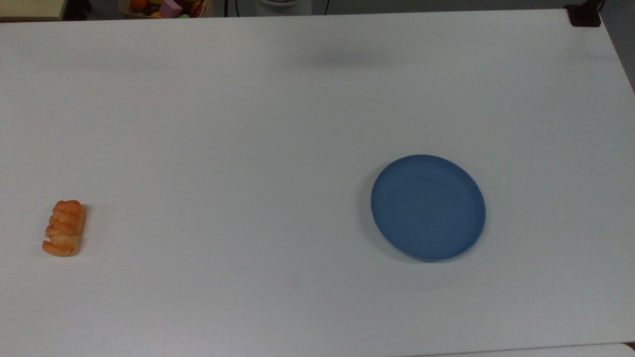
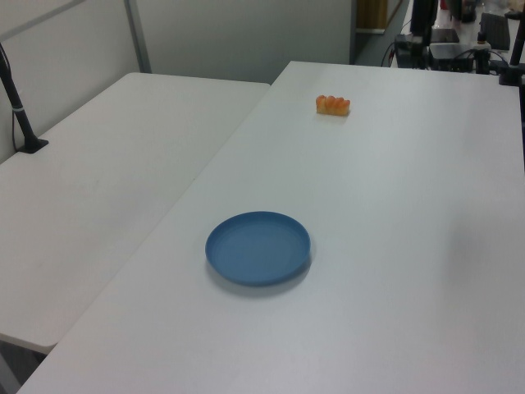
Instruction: Put the bread on the table
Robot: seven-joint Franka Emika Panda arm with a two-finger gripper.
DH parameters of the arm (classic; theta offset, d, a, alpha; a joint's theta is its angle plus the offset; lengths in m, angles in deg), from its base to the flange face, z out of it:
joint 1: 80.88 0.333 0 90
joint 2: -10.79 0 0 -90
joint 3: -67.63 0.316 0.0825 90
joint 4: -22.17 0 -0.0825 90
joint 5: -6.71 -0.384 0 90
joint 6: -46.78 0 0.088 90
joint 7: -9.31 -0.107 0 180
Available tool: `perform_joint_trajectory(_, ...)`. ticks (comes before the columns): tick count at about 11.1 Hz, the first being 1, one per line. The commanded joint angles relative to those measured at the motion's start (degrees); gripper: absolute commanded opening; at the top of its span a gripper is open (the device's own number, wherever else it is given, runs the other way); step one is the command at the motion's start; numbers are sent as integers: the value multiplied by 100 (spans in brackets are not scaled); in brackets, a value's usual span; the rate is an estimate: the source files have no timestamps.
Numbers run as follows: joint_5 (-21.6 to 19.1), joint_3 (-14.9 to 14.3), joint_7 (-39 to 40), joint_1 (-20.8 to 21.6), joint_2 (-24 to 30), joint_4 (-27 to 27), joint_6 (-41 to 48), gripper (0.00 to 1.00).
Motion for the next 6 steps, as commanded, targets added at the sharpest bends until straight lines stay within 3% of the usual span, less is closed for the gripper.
perform_joint_trajectory(1, 289, -262, 138, 201, -221, -147, -588, 100)
perform_joint_trajectory(2, 237, -446, 279, 236, -204, -164, -685, 100)
perform_joint_trajectory(6, 236, -474, 227, 254, -336, -120, -738, 100)
